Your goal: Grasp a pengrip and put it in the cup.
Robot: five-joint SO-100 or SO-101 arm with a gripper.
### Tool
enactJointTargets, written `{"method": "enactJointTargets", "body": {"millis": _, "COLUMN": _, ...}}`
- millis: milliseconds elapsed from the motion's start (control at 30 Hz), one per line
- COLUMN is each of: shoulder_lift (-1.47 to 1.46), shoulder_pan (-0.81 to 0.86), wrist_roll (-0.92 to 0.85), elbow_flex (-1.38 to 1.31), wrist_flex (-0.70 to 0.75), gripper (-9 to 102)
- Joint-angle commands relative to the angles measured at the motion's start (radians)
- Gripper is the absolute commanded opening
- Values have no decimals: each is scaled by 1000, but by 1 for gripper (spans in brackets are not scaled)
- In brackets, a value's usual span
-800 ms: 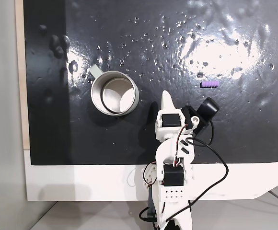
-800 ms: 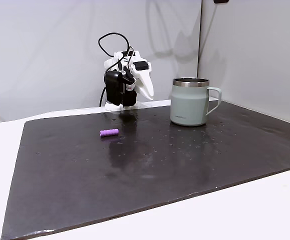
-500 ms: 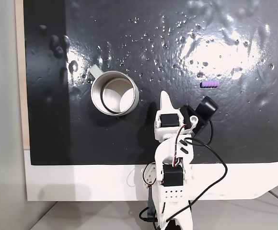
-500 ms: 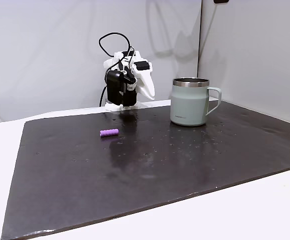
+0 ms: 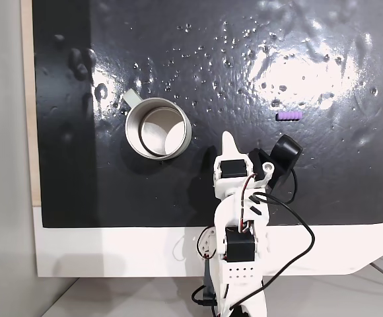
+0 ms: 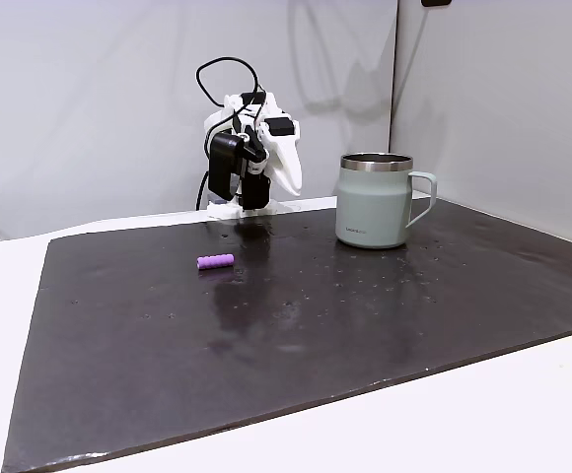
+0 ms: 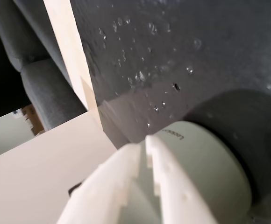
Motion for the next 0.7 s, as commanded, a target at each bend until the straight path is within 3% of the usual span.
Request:
{"method": "enactJointTargets", "body": {"millis": 0, "shoulder_lift": -150, "shoulder_pan": 12, "wrist_roll": -26, "elbow_flex": -268, "wrist_flex": 83, "gripper": 0}}
{"method": "enactJointTargets", "body": {"millis": 333, "shoulder_lift": -482, "shoulder_pan": 80, "wrist_roll": -94, "elbow_flex": -796, "wrist_flex": 425, "gripper": 2}}
{"method": "enactJointTargets", "body": {"millis": 667, "shoulder_lift": -888, "shoulder_pan": 264, "wrist_roll": -149, "elbow_flex": -1279, "wrist_flex": 689, "gripper": 4}}
